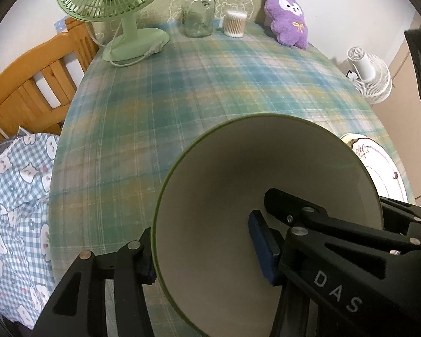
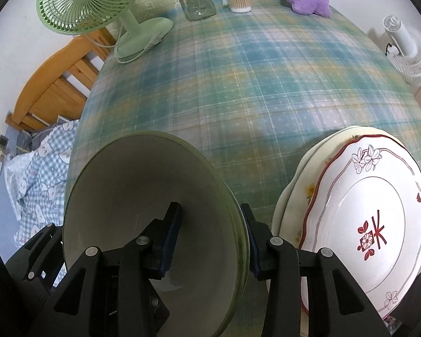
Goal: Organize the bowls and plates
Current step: 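Lift the bowl stack with both grippers and carry it over the plate stack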
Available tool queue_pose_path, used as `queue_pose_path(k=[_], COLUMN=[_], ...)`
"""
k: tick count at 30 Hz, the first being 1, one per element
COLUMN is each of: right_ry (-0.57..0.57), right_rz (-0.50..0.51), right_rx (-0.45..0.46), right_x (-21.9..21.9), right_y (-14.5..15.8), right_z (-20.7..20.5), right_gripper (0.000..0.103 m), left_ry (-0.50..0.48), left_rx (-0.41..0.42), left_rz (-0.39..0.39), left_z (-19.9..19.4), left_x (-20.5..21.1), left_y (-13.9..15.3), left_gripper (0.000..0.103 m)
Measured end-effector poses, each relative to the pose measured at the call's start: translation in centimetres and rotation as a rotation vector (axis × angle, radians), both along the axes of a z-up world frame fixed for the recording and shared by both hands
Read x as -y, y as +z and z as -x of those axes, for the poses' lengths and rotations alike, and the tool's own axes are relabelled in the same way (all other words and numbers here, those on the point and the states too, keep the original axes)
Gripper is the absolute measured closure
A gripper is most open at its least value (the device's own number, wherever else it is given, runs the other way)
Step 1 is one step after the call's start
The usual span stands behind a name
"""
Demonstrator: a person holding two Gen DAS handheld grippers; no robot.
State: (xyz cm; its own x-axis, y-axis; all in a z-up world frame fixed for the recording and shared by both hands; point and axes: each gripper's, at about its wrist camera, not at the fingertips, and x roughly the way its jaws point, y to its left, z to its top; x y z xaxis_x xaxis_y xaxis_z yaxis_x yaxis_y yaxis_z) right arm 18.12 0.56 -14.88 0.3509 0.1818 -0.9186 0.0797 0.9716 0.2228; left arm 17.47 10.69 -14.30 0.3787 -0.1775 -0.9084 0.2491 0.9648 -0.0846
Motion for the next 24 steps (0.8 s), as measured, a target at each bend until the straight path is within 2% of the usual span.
queue_pose_path(k=[2,12,24], right_ry=[-0.010,-0.021,-0.032], right_rz=[-0.006,0.022,0.022], right_rx=[0.000,-0.031,0.012], right_x=[0.0,-0.6,0.8], right_y=[0.0,0.6,4.5], right_z=[0.1,0.3,0.9], right_gripper=[0.058,0.057,0.056], left_ry=[0.011,0.007,-0.002], left_rx=[-0.027,-0.073,-0.025], left_rz=[0.037,0.059,0.060], left_z=[-0.3,-0.1,0.3], left_x=[-0.3,-0.7,0.8], left_y=[-0.2,0.5,4.1], left_gripper=[0.050,0.051,0.051])
